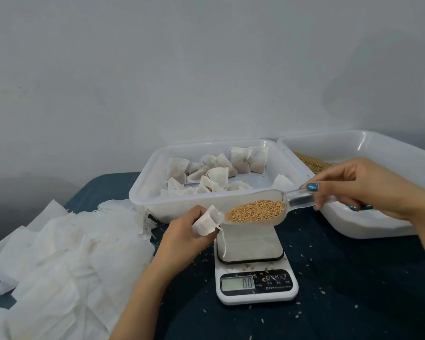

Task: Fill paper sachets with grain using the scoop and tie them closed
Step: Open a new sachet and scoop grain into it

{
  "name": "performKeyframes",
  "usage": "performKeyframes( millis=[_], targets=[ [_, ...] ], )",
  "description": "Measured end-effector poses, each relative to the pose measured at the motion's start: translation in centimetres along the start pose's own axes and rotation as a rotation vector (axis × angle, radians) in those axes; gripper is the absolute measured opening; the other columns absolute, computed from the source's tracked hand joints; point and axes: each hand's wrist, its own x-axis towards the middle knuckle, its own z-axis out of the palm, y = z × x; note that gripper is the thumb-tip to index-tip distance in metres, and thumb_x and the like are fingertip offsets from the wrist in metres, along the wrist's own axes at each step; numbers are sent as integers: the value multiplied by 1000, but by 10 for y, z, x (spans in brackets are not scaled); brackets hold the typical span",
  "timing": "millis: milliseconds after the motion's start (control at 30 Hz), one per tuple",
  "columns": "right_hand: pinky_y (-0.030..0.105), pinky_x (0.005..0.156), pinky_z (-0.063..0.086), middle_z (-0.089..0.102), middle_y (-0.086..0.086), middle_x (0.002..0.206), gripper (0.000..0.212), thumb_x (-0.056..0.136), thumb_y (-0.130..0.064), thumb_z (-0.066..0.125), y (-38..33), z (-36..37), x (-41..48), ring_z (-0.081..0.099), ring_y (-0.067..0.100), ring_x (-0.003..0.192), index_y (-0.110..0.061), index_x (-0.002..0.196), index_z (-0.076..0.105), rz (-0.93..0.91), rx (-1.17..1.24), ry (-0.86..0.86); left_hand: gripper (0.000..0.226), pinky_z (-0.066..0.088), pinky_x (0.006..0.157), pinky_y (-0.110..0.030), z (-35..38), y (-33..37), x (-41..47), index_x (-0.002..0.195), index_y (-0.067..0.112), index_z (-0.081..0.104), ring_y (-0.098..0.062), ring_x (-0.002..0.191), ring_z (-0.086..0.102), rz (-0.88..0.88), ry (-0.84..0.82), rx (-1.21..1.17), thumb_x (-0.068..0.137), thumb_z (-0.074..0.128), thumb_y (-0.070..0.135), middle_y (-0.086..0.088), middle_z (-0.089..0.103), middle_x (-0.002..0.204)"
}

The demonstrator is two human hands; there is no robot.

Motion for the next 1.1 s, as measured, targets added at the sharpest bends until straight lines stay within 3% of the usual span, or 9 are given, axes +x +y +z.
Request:
performKeyframes(
  millis=[167,300,433,633,833,1033,1100],
  targets=[
    [16,40,33,76,9,79,33,64,-49,72,-1,0,-2,33,7,38,-26,88,80,16,-13,-13,28,43,60,-16,0,2,-1,90,37,57,-1,70,58,22,-45,6,67,58,53,18,65,81],
    [17,40,33,76,9,79,30,66,-46,74,-8,6,2,32,8,39,-25,86,80,41,-46,-60,28,49,65,-27,2,6,-2,96,33,58,-6,76,60,42,-122,35,72,62,47,14,65,85],
    [18,39,29,76,6,77,12,81,-29,69,-25,8,11,31,7,38,-24,76,78,63,-135,-134,20,52,68,-34,4,7,-2,95,33,59,-9,78,62,46,-160,49,80,73,31,12,67,85],
    [15,37,29,77,4,80,16,87,-24,67,-54,8,24,32,7,37,-18,78,79,70,-200,-171,19,52,65,-34,4,12,-3,91,25,59,-12,76,65,41,-159,1,85,73,36,10,69,84],
    [17,39,30,77,2,82,18,78,-30,67,-68,7,28,33,8,39,-16,78,78,73,-258,-198,19,46,59,-17,5,12,-2,90,27,57,-6,74,63,71,-144,-66,85,73,37,13,68,87],
    [16,38,31,77,2,82,19,82,-29,67,-72,3,26,32,7,40,-15,79,79,72,-282,-184,20,46,56,-16,8,11,-2,91,32,54,-5,74,64,94,-133,-107,81,68,43,13,69,88],
    [16,38,31,77,1,82,20,81,-30,67,-73,2,24,32,8,40,-14,81,79,74,-295,-177,21,48,58,-25,10,9,-2,93,31,53,-9,75,63,95,-132,-102,81,67,42,12,68,88]
  ],
)
